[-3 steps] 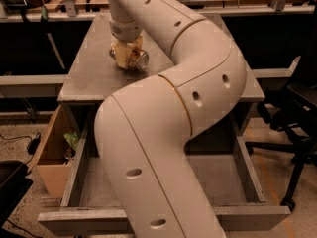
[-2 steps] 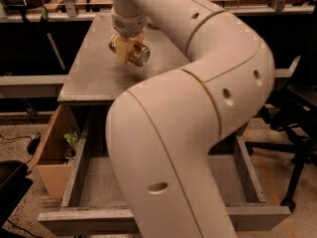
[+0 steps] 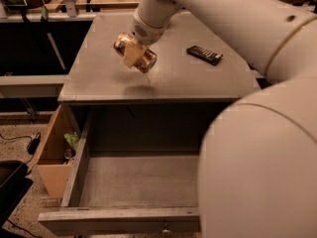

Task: Place orange can upright

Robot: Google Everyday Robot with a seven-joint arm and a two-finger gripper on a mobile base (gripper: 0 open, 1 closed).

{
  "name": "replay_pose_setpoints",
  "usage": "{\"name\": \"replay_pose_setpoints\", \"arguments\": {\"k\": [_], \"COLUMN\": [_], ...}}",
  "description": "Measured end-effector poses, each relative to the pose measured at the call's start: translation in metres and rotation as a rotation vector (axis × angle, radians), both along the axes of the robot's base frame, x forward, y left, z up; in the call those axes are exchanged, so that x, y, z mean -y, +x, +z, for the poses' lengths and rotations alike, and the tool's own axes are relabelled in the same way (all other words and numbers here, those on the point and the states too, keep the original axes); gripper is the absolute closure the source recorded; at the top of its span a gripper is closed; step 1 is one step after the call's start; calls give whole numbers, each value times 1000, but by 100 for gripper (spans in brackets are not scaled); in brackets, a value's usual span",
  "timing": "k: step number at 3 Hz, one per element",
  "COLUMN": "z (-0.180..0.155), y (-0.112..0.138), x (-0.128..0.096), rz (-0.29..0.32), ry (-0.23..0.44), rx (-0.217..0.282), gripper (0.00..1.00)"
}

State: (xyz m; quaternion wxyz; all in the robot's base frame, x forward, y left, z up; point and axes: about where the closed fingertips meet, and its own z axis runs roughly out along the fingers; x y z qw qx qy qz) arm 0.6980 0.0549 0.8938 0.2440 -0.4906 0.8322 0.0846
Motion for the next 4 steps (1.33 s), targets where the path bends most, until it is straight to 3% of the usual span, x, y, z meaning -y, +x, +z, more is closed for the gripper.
{"name": "replay_pose_setpoints", "arguments": {"k": [1,2,3,4], "z": [3,22,32,28], "y": [-1,4,10,15], "x": [-6,-9,-11,-14], "rz": [87,170,275,375], "ry": [210,367,513,618], "rx": [74,163,221,266], "gripper": [100,100,100,100]}}
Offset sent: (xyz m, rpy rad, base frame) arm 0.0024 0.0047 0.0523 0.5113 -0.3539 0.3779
